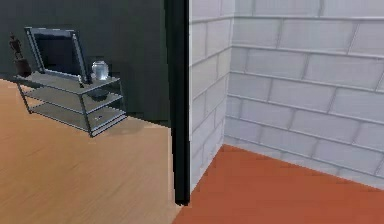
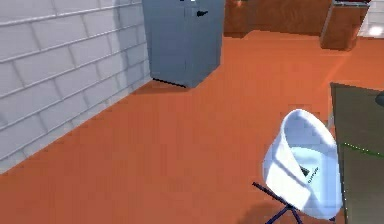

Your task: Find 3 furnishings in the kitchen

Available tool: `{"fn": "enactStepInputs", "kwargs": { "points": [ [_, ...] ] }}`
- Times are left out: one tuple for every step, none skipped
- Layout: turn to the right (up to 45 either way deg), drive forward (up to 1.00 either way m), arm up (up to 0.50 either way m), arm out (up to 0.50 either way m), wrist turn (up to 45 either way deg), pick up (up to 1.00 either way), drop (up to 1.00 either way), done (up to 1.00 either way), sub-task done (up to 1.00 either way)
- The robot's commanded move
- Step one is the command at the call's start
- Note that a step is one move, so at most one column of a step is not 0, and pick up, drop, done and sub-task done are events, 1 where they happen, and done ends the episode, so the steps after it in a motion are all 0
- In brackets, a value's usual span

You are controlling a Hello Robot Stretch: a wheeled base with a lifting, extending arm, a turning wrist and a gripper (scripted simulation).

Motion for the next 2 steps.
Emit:
{"fn": "enactStepInputs", "kwargs": {
  "points": [
    [45.0, 0.00, 0.00, 0.00, 0.0, 0.00, 0.00, 0.00, 0.00],
    [39.0, 0.00, 0.00, 0.00, 0.0, 0.00, 0.00, 0.00, 0.00]
  ]
}}
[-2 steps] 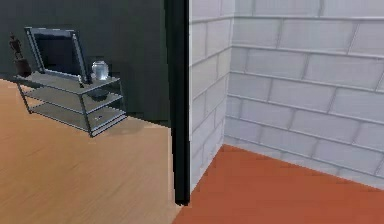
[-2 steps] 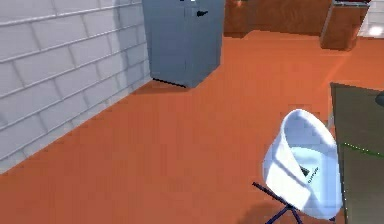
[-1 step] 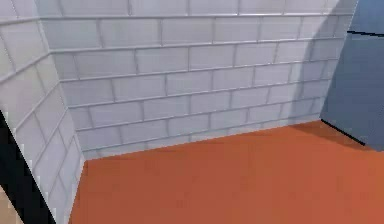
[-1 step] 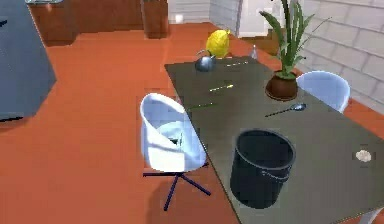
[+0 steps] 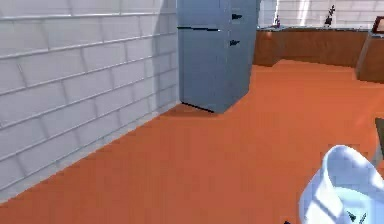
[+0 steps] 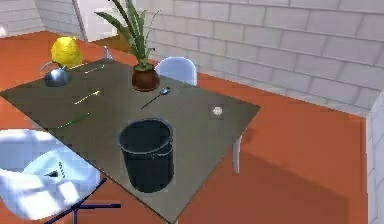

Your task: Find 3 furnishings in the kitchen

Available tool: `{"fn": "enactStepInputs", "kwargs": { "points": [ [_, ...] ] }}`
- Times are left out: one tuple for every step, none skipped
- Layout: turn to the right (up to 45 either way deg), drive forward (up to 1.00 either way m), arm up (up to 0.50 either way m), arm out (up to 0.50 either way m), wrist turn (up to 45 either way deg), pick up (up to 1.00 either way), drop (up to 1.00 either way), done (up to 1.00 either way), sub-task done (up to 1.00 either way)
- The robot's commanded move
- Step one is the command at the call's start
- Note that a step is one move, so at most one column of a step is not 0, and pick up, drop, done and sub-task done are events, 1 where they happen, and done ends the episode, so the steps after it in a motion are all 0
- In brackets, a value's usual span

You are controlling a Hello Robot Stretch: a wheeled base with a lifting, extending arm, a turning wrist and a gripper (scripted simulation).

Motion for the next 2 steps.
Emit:
{"fn": "enactStepInputs", "kwargs": {
  "points": [
    [0.0, 0.80, 0.00, 0.00, 0.0, 0.00, 0.00, 0.00, 0.00],
    [21.0, 0.00, 0.00, 0.00, 0.0, 0.00, 0.00, 0.00, 0.00]
  ]
}}
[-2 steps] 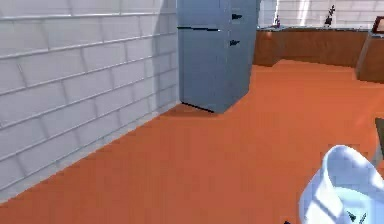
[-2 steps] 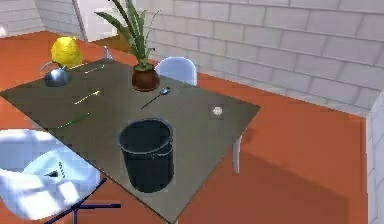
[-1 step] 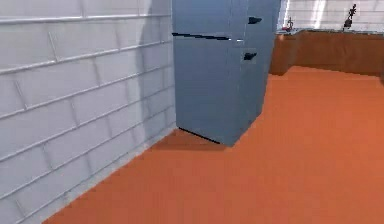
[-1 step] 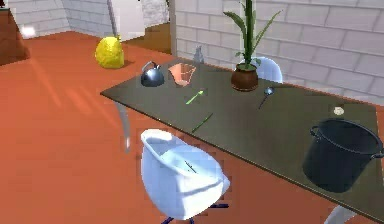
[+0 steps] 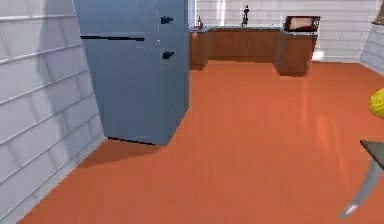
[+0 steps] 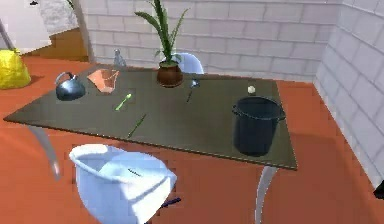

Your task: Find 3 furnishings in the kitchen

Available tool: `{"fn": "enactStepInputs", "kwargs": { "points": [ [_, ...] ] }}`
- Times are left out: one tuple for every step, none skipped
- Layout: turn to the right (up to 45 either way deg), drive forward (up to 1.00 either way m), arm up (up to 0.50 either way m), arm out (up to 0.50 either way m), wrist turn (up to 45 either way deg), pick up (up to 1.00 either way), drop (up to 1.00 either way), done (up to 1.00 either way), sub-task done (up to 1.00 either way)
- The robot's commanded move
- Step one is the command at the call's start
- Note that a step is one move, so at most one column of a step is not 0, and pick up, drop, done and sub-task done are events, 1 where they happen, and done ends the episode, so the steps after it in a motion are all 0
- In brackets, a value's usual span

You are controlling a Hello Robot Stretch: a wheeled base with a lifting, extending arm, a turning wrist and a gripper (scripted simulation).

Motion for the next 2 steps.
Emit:
{"fn": "enactStepInputs", "kwargs": {
  "points": [
    [0.0, 1.00, 0.00, 0.00, 0.0, 0.00, 0.00, 0.00, 0.00],
    [33.0, 0.00, 0.00, 0.00, 0.0, 0.00, 0.00, 0.00, 0.00]
  ]
}}
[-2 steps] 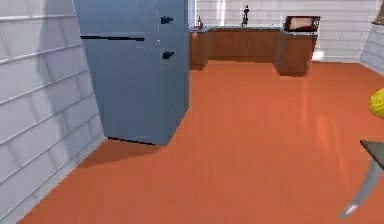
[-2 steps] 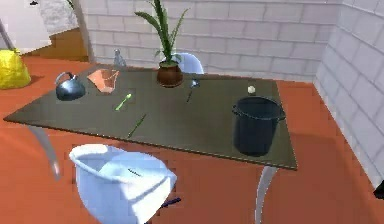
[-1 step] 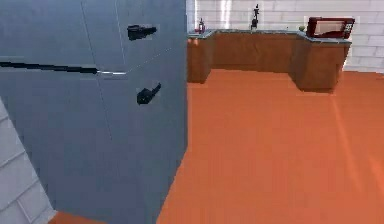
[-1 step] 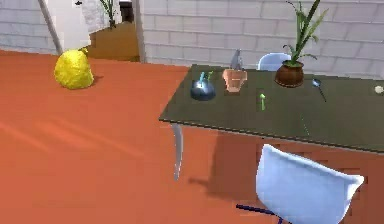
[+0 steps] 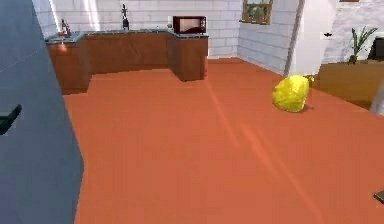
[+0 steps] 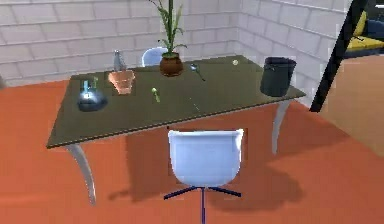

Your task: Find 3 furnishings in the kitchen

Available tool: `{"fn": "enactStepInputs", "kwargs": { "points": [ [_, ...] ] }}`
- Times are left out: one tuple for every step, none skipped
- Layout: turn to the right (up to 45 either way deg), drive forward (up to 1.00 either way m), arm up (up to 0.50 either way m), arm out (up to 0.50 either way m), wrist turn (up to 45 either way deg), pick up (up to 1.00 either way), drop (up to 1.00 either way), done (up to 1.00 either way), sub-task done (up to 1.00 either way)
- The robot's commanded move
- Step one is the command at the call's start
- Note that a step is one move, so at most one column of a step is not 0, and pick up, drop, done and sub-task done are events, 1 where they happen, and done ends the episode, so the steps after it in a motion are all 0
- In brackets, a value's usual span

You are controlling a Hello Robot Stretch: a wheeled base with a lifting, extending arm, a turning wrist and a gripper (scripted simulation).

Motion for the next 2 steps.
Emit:
{"fn": "enactStepInputs", "kwargs": {
  "points": [
    [0.0, 0.05, 0.00, 0.00, 0.0, 0.00, 0.00, 0.00, 0.00],
    [21.0, 0.00, 0.00, 0.00, 0.0, 0.00, 0.00, 0.00, 0.00]
  ]
}}
